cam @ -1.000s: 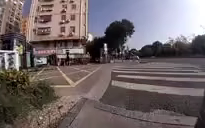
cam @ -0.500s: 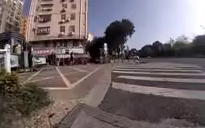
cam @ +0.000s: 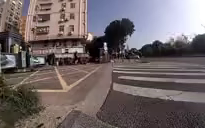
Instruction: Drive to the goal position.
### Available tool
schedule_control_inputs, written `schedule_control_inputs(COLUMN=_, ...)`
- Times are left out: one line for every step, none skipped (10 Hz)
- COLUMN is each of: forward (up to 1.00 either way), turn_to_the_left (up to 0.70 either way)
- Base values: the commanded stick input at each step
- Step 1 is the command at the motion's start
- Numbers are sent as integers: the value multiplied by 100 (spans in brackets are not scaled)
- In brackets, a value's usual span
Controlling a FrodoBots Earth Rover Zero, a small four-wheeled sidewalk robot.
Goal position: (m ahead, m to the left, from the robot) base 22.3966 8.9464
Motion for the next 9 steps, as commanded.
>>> schedule_control_inputs(forward=45, turn_to_the_left=0)
schedule_control_inputs(forward=45, turn_to_the_left=0)
schedule_control_inputs(forward=45, turn_to_the_left=0)
schedule_control_inputs(forward=45, turn_to_the_left=0)
schedule_control_inputs(forward=45, turn_to_the_left=0)
schedule_control_inputs(forward=45, turn_to_the_left=0)
schedule_control_inputs(forward=45, turn_to_the_left=0)
schedule_control_inputs(forward=45, turn_to_the_left=0)
schedule_control_inputs(forward=45, turn_to_the_left=0)
